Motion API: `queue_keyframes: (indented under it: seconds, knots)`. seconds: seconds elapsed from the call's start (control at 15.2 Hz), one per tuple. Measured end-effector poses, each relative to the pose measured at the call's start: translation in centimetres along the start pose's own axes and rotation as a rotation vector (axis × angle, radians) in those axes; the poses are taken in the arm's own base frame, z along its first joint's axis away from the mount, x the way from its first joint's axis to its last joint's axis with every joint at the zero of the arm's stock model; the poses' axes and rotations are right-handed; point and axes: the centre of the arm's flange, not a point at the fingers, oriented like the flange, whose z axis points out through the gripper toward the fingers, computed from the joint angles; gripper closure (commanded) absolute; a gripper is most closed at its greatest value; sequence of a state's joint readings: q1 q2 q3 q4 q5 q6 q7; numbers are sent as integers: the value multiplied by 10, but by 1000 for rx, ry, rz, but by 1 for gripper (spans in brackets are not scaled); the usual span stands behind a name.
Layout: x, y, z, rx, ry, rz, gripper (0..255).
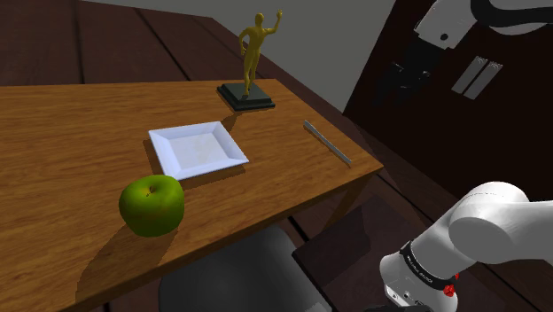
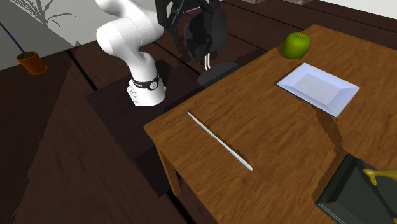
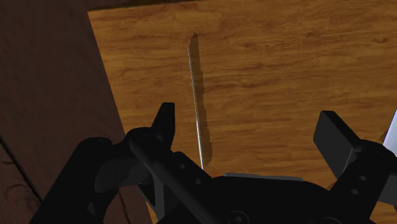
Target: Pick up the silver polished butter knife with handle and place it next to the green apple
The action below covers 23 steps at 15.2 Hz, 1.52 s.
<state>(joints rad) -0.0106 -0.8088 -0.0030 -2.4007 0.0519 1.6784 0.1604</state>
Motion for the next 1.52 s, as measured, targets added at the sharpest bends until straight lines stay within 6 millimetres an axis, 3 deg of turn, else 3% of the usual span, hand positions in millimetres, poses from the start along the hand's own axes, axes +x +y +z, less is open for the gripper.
queue_keyframes:
  seconds: [0.2, 1.39, 1.52]
  knots:
    - [9, 2, 12, -4, -3, -7, 0]
    - [164, 28, 189, -60, -28, -113, 0]
    - [169, 28, 201, -62, -29, -117, 0]
